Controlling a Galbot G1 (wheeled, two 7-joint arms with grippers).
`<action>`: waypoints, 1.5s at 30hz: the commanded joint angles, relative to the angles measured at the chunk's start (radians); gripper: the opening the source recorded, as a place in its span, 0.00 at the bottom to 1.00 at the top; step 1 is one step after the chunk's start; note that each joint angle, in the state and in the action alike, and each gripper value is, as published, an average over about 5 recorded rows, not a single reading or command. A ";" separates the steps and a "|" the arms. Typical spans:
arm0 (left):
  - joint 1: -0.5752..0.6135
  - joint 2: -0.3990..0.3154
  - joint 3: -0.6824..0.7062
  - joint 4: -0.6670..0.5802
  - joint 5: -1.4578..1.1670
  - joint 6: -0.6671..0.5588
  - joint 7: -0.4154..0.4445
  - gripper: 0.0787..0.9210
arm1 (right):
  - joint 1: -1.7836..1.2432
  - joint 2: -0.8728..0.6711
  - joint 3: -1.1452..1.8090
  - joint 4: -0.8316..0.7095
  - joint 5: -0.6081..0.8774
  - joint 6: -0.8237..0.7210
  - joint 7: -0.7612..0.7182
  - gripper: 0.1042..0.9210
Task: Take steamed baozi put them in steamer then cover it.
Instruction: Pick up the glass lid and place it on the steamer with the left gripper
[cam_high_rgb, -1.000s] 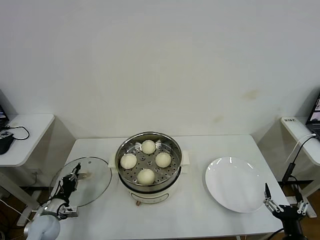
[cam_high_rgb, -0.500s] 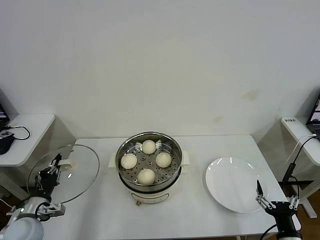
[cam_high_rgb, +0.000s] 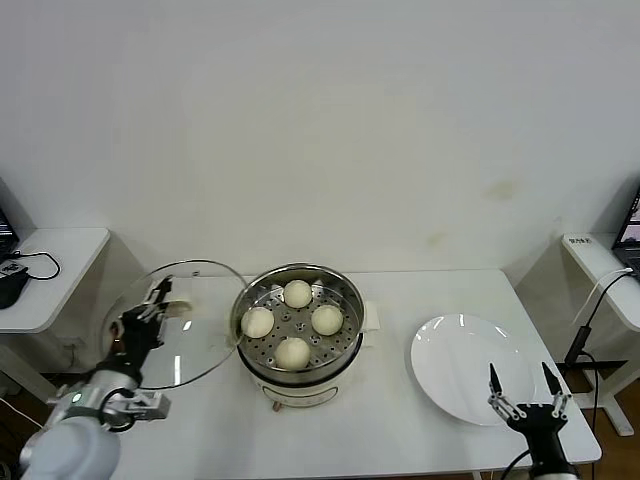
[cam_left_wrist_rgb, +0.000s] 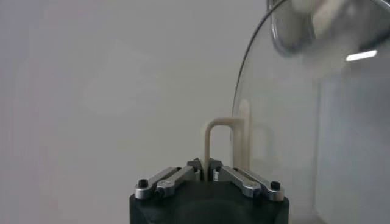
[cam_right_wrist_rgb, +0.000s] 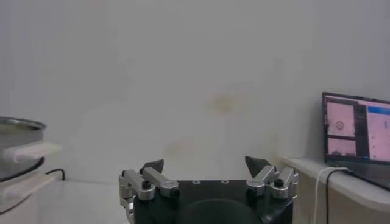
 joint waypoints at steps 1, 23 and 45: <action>-0.320 -0.021 0.396 0.048 0.054 0.141 0.080 0.07 | 0.019 0.052 -0.070 -0.021 -0.151 0.008 0.012 0.88; -0.523 -0.361 0.540 0.247 0.421 0.193 0.256 0.07 | 0.075 0.066 -0.133 -0.103 -0.271 -0.007 0.068 0.88; -0.423 -0.459 0.549 0.251 0.519 0.191 0.274 0.07 | 0.081 0.065 -0.138 -0.116 -0.284 -0.017 0.077 0.88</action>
